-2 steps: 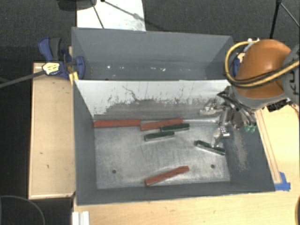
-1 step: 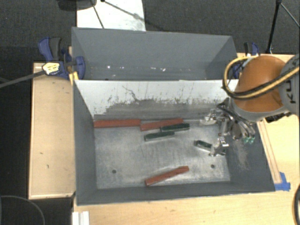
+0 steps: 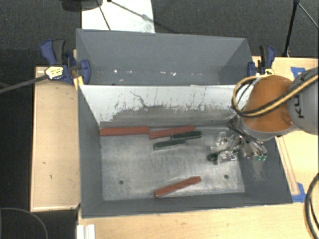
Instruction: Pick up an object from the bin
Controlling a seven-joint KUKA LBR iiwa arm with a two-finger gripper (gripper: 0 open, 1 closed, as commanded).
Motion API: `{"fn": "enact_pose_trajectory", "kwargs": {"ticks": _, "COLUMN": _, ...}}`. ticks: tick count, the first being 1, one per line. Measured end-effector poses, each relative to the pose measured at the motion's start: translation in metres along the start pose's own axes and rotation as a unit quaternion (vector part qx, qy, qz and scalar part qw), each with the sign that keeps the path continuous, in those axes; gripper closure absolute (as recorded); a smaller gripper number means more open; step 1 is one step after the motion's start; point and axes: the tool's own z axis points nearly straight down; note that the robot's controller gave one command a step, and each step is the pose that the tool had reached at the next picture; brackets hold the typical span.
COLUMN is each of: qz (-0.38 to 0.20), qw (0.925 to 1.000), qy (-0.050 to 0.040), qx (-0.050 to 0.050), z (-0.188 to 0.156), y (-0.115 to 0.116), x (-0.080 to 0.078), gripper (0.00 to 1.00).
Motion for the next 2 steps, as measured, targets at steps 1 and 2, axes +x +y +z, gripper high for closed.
{"fn": "enact_pose_trajectory", "kwargs": {"ticks": 1, "qz": 0.0, "qw": 1.0, "qy": 0.0, "qx": 0.0, "z": 0.0, "y": 0.0, "x": 0.0, "gripper": 1.0}}
{"fn": "enact_pose_trajectory", "kwargs": {"ticks": 2, "qz": 0.017, "qw": 0.9999, "qy": 0.004, "qx": -0.001, "z": -0.203, "y": 0.006, "x": -0.006, "gripper": 1.0}}
